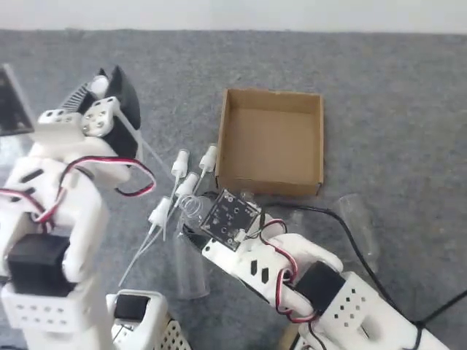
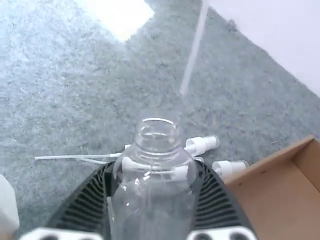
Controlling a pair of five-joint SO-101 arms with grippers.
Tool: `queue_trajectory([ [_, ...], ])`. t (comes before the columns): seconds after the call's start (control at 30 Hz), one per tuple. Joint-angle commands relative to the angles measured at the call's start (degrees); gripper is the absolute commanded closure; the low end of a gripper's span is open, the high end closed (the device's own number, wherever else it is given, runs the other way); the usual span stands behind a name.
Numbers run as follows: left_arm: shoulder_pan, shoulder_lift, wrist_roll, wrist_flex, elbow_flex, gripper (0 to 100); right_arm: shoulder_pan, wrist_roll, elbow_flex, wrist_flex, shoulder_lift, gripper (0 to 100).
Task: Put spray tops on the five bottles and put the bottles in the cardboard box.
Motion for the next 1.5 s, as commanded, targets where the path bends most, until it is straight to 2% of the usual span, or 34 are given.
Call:
queue_trajectory([
  [0.0,3.25,-0.62,0.70,-1.14,-0.40,99,1.71,-0.70,-0.09,-2.24,-0.84,99.2],
  [0.17,4.48,-0.62,0.62,0.70,-0.31,99,4.62,-0.79,0.00,-2.51,0.66,99.2],
  [0.47,4.92,-0.62,0.53,0.53,-0.48,99,4.70,-0.79,0.00,-2.24,0.75,99.2],
  [0.6,4.48,-0.70,0.44,-2.11,-1.36,99,4.70,-0.79,0.09,-2.24,0.84,99.2],
  [0.8,4.84,-0.70,0.44,0.09,-4.44,99,4.88,-0.62,1.32,-2.68,0.40,99.2],
  [1.13,5.36,-0.62,0.88,-0.09,3.91,99,4.88,-0.62,1.32,-2.68,0.31,99.2],
  [1.33,11.87,-0.62,0.88,0.35,7.08,99,4.88,-0.26,1.41,-2.68,0.22,99.0],
  [1.47,12.04,-0.62,0.53,0.35,11.56,99,4.88,-0.26,2.64,-2.15,0.13,99.1],
])
